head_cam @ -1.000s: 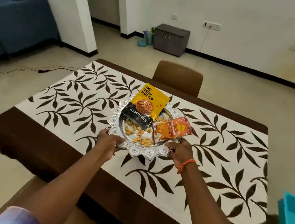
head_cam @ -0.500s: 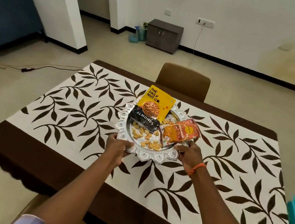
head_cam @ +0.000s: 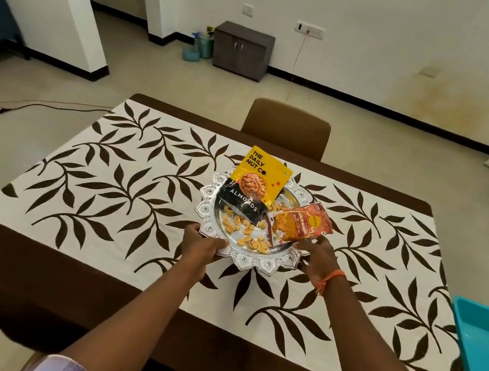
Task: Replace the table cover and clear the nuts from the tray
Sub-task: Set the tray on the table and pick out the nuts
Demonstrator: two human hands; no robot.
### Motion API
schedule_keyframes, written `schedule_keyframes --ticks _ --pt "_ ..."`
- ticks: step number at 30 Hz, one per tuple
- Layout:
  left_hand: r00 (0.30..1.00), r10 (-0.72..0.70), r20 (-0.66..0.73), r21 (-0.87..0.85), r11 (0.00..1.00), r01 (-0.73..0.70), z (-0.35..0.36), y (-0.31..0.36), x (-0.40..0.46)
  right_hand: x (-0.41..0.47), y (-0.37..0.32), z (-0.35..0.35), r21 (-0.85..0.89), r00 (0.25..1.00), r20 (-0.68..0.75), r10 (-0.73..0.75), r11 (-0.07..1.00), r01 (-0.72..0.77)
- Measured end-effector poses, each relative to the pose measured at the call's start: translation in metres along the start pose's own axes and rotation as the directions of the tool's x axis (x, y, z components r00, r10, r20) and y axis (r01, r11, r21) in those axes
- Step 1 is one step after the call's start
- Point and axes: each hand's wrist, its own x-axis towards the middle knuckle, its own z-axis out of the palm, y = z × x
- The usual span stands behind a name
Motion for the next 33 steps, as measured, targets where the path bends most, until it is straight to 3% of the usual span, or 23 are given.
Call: schedule_keyframes --ticks 3,6,8,12,15,19,25,29,33 --pt "0.987 0.123 -0.108 0.210 0.973 -0.098 0.004 0.005 -0.007 0.005 -0.009 0.001 -0.006 0.988 -0.116 -0.097 0.995 0.097" --pt "0.891 0.397 -0.218 0.619 0.762 -0.188 0.013 0.011 -0.017 0.022 -0.007 -0.006 -0.201 0.927 -0.323 -0.191 0.971 0.130" --pt "0.824 0.533 -0.193 0.760 0.612 -0.218 0.019 0.014 -0.021 0.031 -0.005 -0.013 -0.345 0.907 -0.319 -0.274 0.925 0.158" --pt "0.763 0.639 -0.098 0.826 0.480 -0.296 0.036 0.024 -0.019 0.004 -0.034 0.002 -0.271 0.921 -0.224 -0.319 0.928 0.255" --pt "0.749 0.662 -0.009 0.843 0.408 -0.350 0.055 0.036 -0.011 0.001 -0.052 -0.001 -0.024 0.960 -0.123 -0.252 0.968 0.251" --pt "0.768 0.640 0.018 0.853 0.391 -0.345 0.075 0.054 0.007 0.004 -0.069 -0.022 0.187 0.981 -0.053 -0.189 0.963 0.195" --pt "0.848 0.523 0.086 0.957 0.194 -0.216 0.087 0.071 0.043 0.015 -0.072 -0.076 0.390 0.968 -0.243 -0.068 0.907 0.161" --pt "0.893 0.441 0.087 0.977 0.138 -0.163 0.098 0.070 0.060 0.030 -0.049 -0.110 0.378 0.938 -0.341 0.065 0.923 0.073" --pt "0.871 0.486 0.077 0.979 0.130 -0.159 0.106 0.064 0.062 0.045 -0.012 -0.118 0.256 0.934 -0.331 0.138 0.965 -0.052"
